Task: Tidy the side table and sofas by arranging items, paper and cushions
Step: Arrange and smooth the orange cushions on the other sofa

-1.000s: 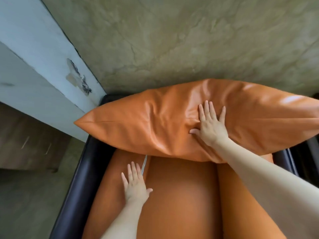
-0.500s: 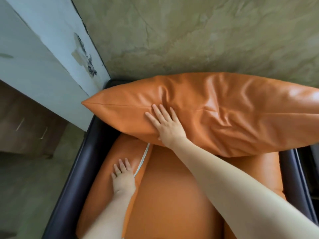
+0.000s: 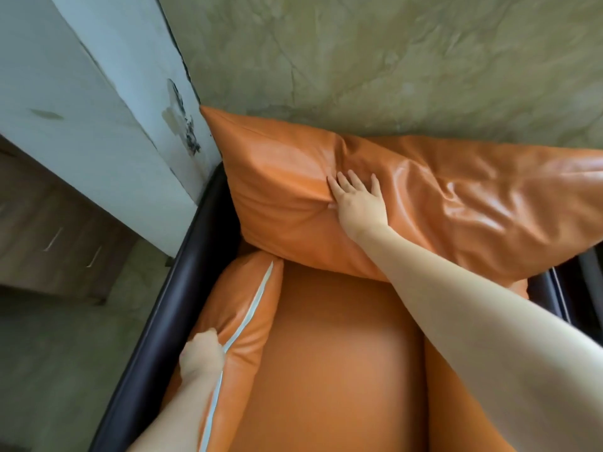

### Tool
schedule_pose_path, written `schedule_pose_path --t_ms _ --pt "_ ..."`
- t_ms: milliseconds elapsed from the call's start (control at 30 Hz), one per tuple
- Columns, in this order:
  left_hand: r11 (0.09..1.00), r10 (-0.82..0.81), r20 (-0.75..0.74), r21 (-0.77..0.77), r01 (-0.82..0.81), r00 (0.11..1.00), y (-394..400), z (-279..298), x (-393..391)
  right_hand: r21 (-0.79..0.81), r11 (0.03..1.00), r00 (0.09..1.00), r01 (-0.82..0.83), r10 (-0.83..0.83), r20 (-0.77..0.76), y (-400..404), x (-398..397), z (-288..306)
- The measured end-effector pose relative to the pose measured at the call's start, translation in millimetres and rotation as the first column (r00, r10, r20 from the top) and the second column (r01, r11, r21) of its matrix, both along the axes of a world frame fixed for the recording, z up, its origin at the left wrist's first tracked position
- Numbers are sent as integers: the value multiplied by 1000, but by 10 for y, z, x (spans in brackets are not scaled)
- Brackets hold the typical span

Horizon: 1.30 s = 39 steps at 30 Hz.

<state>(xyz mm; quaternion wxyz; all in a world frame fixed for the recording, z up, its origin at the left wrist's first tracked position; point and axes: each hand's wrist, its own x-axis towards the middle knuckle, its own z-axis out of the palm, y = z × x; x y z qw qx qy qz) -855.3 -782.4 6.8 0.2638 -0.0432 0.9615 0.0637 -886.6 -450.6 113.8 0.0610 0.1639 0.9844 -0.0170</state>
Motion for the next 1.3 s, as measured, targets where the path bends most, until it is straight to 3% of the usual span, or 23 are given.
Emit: schedule_pose_path --t_ms 67,200,300,467,567,667,767,867,967,1033,1133,1300 --pt "1000 8 -31 -28 -9 999 -135 98 -16 -1 1000 1000 -4 4 -5 7 5 -3" --pt "978 204 -160 1 -207 966 -471 51 6 18 1000 1000 -19 19 -5 17 -6 -38" --pt "973 230 -133 58 -224 964 -257 9 79 -4 999 998 -42 42 36 -134 76 -170" --pt "967 252 22 43 -252 968 240 -61 -102 -74 993 966 -96 110 235 -367 274 -576" --pt "950 293 9 109 -292 956 287 40 -269 -19 995 973 -102 103 208 -345 408 -629" --pt "970 124 -226 234 -70 966 462 274 -394 29 997 991 -68 65 116 -187 581 -562" --pt "947 -125 -431 219 237 894 944 582 -480 42 992 992 117 -116 -40 183 781 -415" --pt "826 -386 -521 172 537 761 1642 855 -490 88 949 953 302 -300 -38 792 1047 -293" --pt "666 -649 -459 43 745 607 2308 875 -464 169 957 972 235 -237 -12 1290 1297 -299" --pt "626 -736 -358 -36 779 574 2573 743 -513 180 955 971 237 -236 -28 1484 1348 -363" --pt "648 -752 -255 -114 753 608 2656 498 -710 127 957 966 259 -255 -54 1697 1298 -525" --pt "609 -782 -337 -229 760 525 2692 334 -1056 -93 964 964 251 -257 -71 1966 1167 -867"
